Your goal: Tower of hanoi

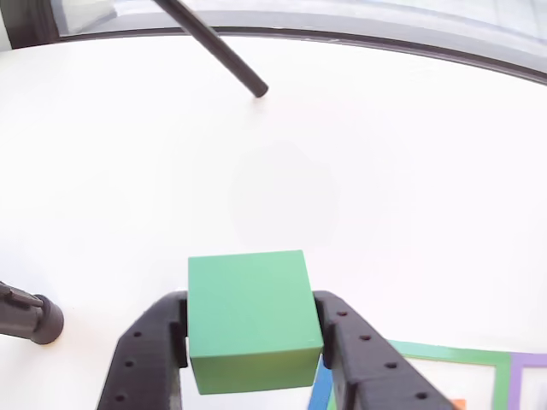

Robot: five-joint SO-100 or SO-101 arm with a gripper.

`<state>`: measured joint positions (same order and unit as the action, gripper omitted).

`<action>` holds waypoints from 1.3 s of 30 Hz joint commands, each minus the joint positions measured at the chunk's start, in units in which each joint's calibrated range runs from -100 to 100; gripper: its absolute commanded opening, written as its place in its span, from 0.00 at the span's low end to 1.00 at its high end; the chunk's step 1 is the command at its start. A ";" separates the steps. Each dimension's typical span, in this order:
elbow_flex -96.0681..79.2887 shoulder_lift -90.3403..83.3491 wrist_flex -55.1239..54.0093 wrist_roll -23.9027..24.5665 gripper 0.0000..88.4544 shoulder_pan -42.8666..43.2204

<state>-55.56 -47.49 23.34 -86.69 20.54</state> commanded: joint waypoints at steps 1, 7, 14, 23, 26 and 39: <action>27.74 -3.42 30.02 3.77 0.10 -4.91; 40.01 -5.12 43.06 4.10 0.11 -12.48; 40.01 -10.12 46.70 -3.00 0.10 -21.98; 37.46 -10.12 47.27 -6.38 0.10 -27.82; 31.19 -10.12 43.14 -7.22 0.10 -27.06; -15.54 -5.12 -12.81 -13.31 0.11 -29.36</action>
<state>-62.37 -56.27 29.22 -99.10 -8.84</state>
